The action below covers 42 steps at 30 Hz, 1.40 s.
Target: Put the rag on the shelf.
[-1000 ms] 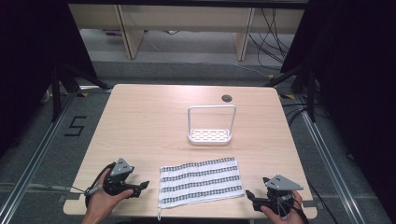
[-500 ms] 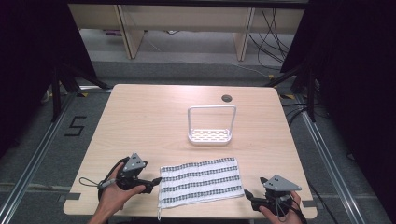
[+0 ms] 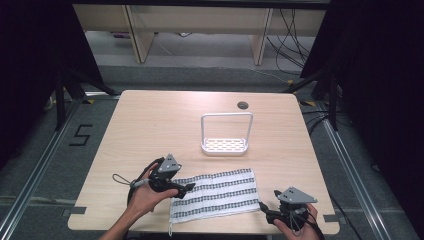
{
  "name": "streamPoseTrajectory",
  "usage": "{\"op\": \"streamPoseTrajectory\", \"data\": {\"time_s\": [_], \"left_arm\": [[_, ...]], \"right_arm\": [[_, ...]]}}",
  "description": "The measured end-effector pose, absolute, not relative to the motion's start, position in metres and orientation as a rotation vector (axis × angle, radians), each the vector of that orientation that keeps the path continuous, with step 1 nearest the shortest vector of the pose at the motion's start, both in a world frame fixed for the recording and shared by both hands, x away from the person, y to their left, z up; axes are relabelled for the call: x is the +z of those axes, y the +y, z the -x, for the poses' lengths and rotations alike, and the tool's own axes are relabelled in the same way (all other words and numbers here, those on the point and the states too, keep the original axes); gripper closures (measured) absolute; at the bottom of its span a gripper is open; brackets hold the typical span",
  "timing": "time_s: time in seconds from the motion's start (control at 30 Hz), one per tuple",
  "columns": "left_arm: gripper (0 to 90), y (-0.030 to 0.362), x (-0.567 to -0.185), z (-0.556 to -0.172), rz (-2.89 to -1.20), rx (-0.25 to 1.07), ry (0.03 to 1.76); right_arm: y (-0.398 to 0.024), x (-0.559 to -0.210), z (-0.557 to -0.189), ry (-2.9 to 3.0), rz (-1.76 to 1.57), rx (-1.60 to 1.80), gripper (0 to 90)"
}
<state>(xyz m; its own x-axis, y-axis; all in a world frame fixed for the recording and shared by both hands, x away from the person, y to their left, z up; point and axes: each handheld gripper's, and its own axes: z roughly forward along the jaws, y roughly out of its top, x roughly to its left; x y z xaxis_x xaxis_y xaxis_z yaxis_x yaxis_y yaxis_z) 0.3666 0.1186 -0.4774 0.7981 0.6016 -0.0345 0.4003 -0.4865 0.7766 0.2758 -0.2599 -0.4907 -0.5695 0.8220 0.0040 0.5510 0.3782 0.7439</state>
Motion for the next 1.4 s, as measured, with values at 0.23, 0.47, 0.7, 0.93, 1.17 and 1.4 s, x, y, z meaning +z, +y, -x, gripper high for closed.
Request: {"op": "streamPoseTrajectory", "data": {"time_s": [0.23, 0.47, 0.7, 0.93, 1.17, 1.4], "left_arm": [[18.0, 0.083, -0.478, -0.386, -2.216, 0.19, 0.687], [19.6, 0.04, -0.479, -0.402, -2.286, 0.185, 0.591], [20.7, 0.005, -0.48, -0.415, -2.269, 0.171, 0.568], [26.3, -0.018, -0.483, -0.428, -2.258, 0.16, 0.548], [27.9, -0.031, -0.487, -0.432, -2.259, 0.13, 0.546], [28.2, -0.044, -0.498, -0.439, -2.277, 0.102, 0.535]], "right_arm": [[-0.254, -0.492, -0.276, 2.288, -1.175, 0.986, 35.8], [-0.25, -0.497, -0.277, 2.316, -1.155, 0.939, 39.9], [-0.246, -0.498, -0.277, 2.341, -1.133, 0.942, 44.1], [-0.243, -0.499, -0.278, 2.344, -1.118, 0.943, 46.6], [-0.241, -0.5, -0.279, 2.36, -1.101, 0.933, 46.9], [-0.239, -0.501, -0.279, 2.364, -1.122, 0.921, 48.2]]}}
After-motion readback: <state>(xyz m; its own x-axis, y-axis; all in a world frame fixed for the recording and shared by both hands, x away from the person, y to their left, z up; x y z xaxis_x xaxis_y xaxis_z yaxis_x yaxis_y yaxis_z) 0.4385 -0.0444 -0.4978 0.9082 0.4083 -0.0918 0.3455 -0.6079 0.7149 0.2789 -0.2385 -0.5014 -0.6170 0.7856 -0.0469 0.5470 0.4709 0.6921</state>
